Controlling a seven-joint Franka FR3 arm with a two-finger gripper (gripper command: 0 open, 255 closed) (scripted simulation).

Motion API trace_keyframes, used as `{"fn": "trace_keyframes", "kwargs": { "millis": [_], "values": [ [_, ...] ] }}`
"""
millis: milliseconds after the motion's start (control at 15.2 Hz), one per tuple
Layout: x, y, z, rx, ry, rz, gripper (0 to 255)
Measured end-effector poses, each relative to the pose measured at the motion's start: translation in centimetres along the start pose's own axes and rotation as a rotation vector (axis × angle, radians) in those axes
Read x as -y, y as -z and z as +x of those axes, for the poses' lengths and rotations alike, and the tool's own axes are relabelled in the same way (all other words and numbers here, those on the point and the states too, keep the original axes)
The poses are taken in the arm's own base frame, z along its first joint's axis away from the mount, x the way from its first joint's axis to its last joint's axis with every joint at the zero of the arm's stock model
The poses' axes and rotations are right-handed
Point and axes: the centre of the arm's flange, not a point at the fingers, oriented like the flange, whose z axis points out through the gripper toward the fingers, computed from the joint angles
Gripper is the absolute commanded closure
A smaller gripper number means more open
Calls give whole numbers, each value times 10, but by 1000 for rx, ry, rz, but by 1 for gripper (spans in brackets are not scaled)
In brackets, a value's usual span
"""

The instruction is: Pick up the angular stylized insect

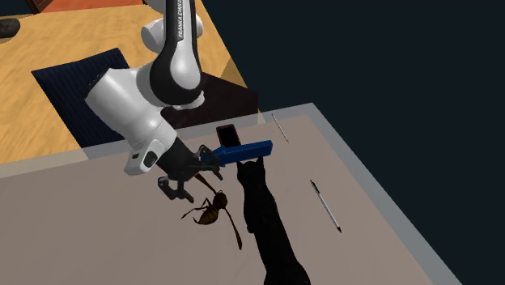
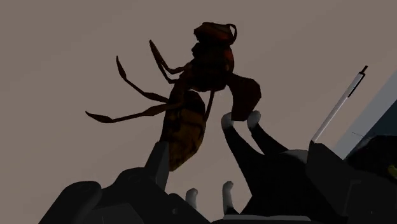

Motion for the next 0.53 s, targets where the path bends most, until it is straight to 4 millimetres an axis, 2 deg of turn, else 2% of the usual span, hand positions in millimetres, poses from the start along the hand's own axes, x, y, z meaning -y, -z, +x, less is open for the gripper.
{"fn": "trace_keyframes", "kwargs": {
  "millis": [198, 528],
  "values": [
    [-27, -20, 7, -27, -30, 26, 0],
    [-41, -44, 0, -33, -36, 32, 0]
  ]
}}
